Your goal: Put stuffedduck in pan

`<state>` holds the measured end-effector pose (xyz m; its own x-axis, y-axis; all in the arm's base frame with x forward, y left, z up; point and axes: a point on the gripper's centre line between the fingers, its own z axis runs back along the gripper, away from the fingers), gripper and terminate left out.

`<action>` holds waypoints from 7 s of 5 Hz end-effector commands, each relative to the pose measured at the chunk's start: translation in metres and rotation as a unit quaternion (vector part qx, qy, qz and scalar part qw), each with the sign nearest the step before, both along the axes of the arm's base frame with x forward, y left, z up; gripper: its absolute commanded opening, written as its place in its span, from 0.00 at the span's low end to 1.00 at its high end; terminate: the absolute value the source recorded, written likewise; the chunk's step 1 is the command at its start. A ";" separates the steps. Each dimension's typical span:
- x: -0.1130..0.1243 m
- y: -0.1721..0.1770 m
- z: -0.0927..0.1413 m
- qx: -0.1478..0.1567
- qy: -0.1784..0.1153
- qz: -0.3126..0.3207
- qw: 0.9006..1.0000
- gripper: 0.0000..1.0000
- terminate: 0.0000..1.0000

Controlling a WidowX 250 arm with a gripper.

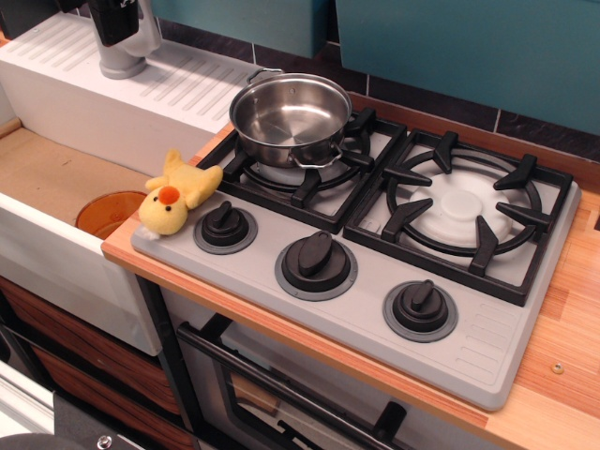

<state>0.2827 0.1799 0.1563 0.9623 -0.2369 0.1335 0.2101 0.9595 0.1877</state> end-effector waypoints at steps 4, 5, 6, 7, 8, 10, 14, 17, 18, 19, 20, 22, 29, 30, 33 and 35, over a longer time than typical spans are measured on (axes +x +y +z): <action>-0.018 -0.046 -0.021 0.015 -0.050 0.022 0.998 1.00 0.00; -0.017 -0.052 -0.029 0.025 -0.071 0.021 0.997 1.00 0.00; -0.016 -0.059 -0.044 0.035 -0.088 0.021 0.995 1.00 0.00; -0.015 -0.066 -0.064 0.033 -0.101 0.023 0.994 1.00 0.00; -0.017 -0.069 -0.081 0.031 -0.113 0.027 0.993 1.00 0.00; -0.021 -0.064 -0.109 0.016 -0.119 0.022 0.993 1.00 0.00; -0.028 -0.050 -0.148 -0.002 -0.102 0.022 0.995 0.00 0.00; -0.026 -0.034 -0.075 0.028 -0.043 0.010 0.999 0.00 0.00; -0.016 -0.034 -0.037 0.035 -0.029 -0.006 0.999 0.00 0.00; 0.004 -0.040 -0.004 0.038 -0.016 -0.018 0.999 0.00 0.00; 0.022 -0.051 0.016 0.011 -0.010 -0.034 0.999 0.00 0.00; 0.049 -0.080 0.019 -0.054 -0.031 -0.072 0.995 0.00 0.00; 0.068 -0.107 0.005 -0.049 -0.052 -0.098 0.993 1.00 0.00; 0.067 -0.106 0.004 -0.049 -0.053 -0.098 0.993 1.00 0.00; 0.052 -0.104 0.010 -0.011 -0.057 -0.092 0.994 1.00 0.00; 0.048 -0.097 0.003 -0.029 -0.040 -0.086 0.995 1.00 0.00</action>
